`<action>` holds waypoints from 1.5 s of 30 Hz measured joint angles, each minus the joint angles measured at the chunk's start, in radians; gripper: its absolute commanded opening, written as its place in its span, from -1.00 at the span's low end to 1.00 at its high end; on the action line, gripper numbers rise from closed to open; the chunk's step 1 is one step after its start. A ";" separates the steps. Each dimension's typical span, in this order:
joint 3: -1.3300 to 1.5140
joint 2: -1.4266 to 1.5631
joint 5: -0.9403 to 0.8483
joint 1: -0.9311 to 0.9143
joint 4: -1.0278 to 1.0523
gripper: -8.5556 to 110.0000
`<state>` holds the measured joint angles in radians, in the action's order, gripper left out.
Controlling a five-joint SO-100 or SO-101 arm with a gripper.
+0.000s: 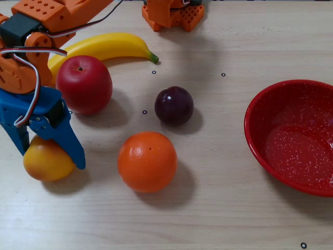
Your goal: Put peach in the red bowl.
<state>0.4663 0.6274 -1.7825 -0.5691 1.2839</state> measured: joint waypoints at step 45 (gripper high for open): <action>-0.029 0.000 -0.063 0.003 0.087 -0.86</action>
<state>0.4372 0.6274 -1.8454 -0.5660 1.3714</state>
